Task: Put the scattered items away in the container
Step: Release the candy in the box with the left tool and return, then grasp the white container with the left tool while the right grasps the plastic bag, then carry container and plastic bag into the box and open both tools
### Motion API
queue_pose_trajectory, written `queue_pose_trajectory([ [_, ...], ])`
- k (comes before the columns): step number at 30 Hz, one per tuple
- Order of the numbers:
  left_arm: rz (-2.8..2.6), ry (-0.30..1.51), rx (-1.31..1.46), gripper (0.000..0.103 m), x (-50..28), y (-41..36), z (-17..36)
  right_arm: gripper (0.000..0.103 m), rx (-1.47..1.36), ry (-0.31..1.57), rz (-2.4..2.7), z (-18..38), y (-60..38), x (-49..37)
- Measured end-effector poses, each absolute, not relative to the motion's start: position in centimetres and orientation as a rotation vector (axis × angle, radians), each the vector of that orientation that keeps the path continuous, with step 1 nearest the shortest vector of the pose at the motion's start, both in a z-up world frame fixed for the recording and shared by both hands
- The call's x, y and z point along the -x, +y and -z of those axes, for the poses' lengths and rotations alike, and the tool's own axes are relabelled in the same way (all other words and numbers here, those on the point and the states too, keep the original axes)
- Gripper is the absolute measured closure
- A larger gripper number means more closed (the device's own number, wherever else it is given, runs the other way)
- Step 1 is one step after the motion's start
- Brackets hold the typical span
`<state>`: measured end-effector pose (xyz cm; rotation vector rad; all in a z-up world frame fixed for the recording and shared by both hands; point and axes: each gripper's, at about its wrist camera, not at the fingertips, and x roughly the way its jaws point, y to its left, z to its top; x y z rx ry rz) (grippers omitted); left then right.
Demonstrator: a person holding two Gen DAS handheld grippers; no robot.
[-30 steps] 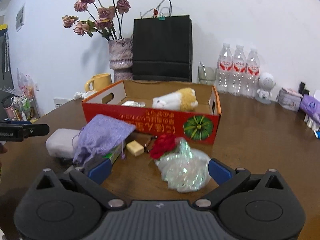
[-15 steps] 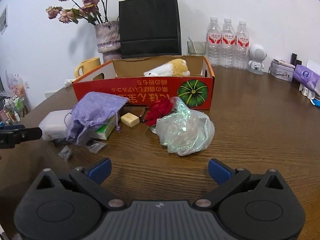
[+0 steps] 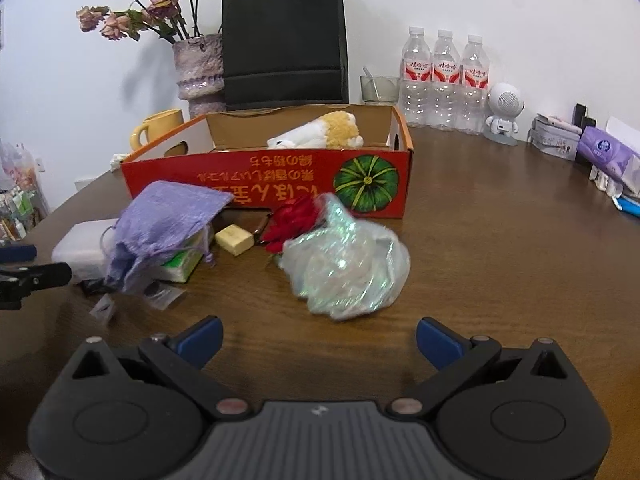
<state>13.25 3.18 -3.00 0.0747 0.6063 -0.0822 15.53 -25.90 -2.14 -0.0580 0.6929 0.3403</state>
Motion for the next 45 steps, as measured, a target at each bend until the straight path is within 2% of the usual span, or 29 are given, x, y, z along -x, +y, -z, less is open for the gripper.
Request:
queue_pose_trajectory([
  [6,0.174,0.599,-0.205,0.0,-15.6,2.8,3.6,0.0,0.035,0.726,-0.324,2.4,-26.1,-17.5],
  [14,0.274,0.613,-0.245,0.0,-18.2,3.2,4.8,0.0,0.049,0.717,-0.32,2.3,-25.2,-19.1],
  [16,0.284,0.611,-0.235,0.005,-18.5,3.2,4.8,0.001,0.055,0.714,-0.316,2.3,-24.9,-19.3],
  [18,0.29,0.61,-0.224,0.016,-18.7,3.0,4.6,0.01,0.06,0.712,-0.32,2.3,-24.7,-19.4],
  [20,0.282,0.61,-0.217,0.016,-18.7,3.0,4.6,0.02,0.063,0.707,-0.32,2.2,-24.7,-19.4],
  [22,0.274,0.608,-0.21,0.017,-18.5,3.0,4.5,0.038,0.066,0.706,-0.316,2.2,-24.7,-19.4],
  [23,0.264,0.608,-0.203,0.019,-18.5,3.1,4.5,0.057,0.066,0.707,-0.319,2.2,-24.7,-19.4],
  [33,0.178,0.598,-0.142,0.029,-17.4,2.9,4.0,0.061,0.057,0.67,-0.338,1.7,-25.1,-18.6],
  [45,0.134,0.665,-0.168,0.032,-18.7,2.2,5.3,0.061,0.05,0.671,-0.352,1.6,-24.9,-18.4],
])
